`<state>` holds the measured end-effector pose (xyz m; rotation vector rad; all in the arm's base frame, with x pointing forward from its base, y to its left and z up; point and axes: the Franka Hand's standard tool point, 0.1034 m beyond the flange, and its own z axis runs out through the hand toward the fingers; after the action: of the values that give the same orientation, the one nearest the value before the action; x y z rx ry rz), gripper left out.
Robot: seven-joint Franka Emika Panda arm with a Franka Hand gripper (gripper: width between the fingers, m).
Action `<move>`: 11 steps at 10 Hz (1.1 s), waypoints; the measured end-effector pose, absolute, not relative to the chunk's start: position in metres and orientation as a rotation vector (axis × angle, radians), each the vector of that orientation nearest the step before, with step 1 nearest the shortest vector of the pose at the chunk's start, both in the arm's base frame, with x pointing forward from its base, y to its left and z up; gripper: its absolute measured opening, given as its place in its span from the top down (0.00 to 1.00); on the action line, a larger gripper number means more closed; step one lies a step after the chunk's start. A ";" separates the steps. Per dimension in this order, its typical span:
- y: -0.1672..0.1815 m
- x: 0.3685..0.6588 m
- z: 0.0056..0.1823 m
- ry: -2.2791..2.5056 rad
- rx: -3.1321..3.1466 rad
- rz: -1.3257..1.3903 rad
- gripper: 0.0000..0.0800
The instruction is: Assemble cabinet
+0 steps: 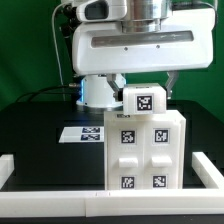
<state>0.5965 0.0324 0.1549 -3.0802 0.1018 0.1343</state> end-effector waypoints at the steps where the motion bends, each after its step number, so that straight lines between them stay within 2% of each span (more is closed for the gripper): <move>1: 0.032 0.596 0.155 0.102 -3.080 0.134 0.30; 5: 0.033 0.596 0.155 0.194 -3.077 0.137 0.30; 11: 0.037 0.597 0.155 0.929 -2.958 0.152 0.30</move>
Offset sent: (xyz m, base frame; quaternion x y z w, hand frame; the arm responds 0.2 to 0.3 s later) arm 0.0000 0.0000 0.0000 0.0000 0.0000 0.0000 1.0000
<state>0.5967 0.0367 0.1549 -2.9578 0.9286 0.1524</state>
